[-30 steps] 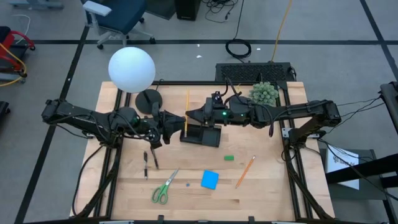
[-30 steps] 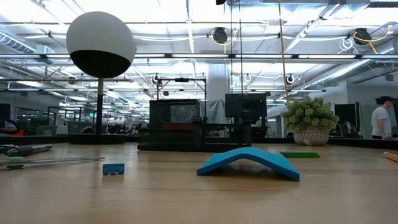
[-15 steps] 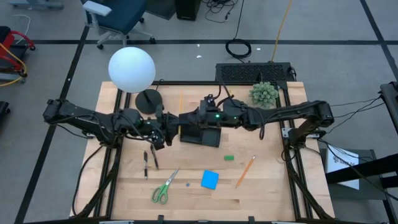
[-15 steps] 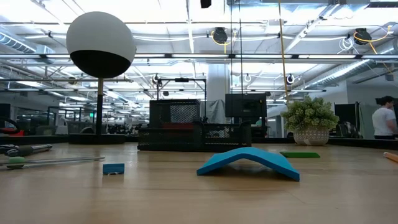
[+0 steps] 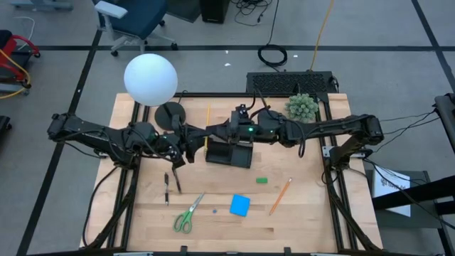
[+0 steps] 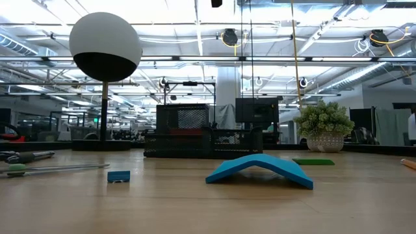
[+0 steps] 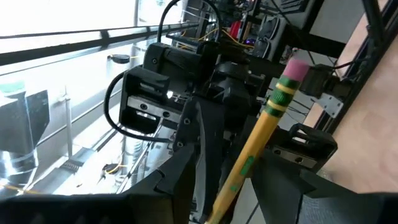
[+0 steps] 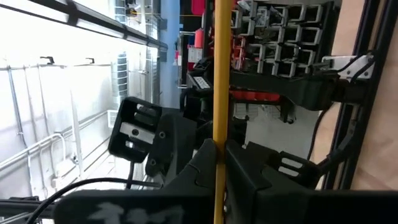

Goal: Pick and place office supplies into organizer
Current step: Put the yellow pencil into the desk organizer

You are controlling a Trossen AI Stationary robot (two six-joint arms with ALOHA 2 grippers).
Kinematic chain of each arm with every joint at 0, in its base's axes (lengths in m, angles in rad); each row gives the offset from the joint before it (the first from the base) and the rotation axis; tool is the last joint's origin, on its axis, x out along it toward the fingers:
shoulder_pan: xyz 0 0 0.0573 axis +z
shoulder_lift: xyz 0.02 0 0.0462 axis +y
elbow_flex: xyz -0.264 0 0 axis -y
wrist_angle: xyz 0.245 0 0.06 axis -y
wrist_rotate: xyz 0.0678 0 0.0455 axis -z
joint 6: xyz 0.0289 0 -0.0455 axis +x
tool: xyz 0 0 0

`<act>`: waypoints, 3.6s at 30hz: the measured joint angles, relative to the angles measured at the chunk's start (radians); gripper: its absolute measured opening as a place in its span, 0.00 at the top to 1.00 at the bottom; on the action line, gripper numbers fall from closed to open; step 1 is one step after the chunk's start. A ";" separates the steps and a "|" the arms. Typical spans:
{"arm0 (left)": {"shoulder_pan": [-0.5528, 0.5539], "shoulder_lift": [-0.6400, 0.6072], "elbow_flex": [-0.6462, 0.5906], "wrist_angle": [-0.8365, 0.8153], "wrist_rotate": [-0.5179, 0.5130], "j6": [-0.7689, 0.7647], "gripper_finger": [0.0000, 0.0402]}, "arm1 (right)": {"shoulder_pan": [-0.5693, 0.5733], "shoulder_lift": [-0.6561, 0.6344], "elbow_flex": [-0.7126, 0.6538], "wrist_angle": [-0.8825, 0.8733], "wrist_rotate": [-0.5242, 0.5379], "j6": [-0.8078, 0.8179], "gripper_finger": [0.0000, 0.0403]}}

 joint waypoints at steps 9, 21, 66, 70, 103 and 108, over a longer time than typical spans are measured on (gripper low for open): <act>-0.001 0.000 0.000 -0.022 0.000 -0.002 0.62 | 0.000 0.000 0.000 0.008 0.000 0.000 0.98; -0.001 -0.001 0.000 -0.018 -0.011 0.002 0.90 | 0.000 0.001 0.000 0.031 0.000 0.003 0.98; -0.001 0.000 0.001 -0.012 -0.044 -0.002 0.97 | 0.000 0.001 0.000 0.037 0.003 0.019 0.98; -0.001 0.000 0.001 -0.011 -0.044 -0.002 0.99 | 0.000 0.001 0.000 0.038 0.005 0.019 0.97; -0.001 0.002 -0.001 0.144 -0.135 -0.154 0.98 | -0.062 -0.001 0.002 0.019 0.029 -0.278 0.66; 0.000 0.001 -0.001 0.193 -0.178 -0.228 0.99 | -0.093 -0.001 0.002 -0.025 0.028 -0.428 0.66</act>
